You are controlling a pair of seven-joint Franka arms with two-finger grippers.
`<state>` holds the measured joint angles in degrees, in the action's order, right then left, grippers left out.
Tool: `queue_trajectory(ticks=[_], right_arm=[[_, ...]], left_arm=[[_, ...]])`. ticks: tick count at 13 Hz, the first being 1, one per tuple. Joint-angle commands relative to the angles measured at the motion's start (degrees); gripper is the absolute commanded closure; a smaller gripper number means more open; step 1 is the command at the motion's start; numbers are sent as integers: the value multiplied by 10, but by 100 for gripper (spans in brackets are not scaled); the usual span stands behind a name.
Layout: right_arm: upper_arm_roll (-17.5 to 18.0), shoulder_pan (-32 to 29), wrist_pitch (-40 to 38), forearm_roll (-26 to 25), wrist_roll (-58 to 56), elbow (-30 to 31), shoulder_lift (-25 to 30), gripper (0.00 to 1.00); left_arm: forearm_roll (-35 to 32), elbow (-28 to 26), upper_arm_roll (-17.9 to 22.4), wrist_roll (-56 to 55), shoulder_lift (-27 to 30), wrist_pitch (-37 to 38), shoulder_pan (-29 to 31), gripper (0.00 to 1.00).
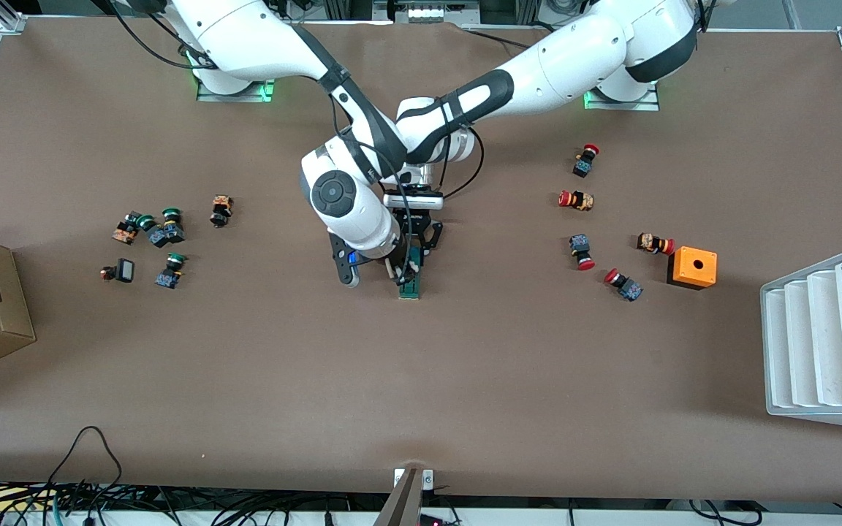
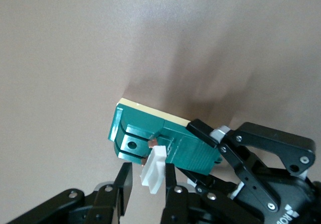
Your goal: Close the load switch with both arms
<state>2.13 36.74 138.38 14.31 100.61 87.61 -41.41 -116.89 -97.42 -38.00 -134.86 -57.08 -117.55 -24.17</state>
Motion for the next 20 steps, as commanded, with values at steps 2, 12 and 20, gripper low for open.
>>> queue_trajectory(ticks=[2, 12, 20], right_arm=[[2, -1, 5, -12, 8, -17, -12, 70], [2, -10, 5, -12, 6, -38, -23, 75], [2, -16, 8, -13, 5, -60, -45, 75]], left_arm=[[-28, 25, -1, -9, -21, -13, -4, 71], [-28, 25, -1, -9, -21, -13, -4, 71], [-28, 25, -1, -9, -21, -13, -4, 71]])
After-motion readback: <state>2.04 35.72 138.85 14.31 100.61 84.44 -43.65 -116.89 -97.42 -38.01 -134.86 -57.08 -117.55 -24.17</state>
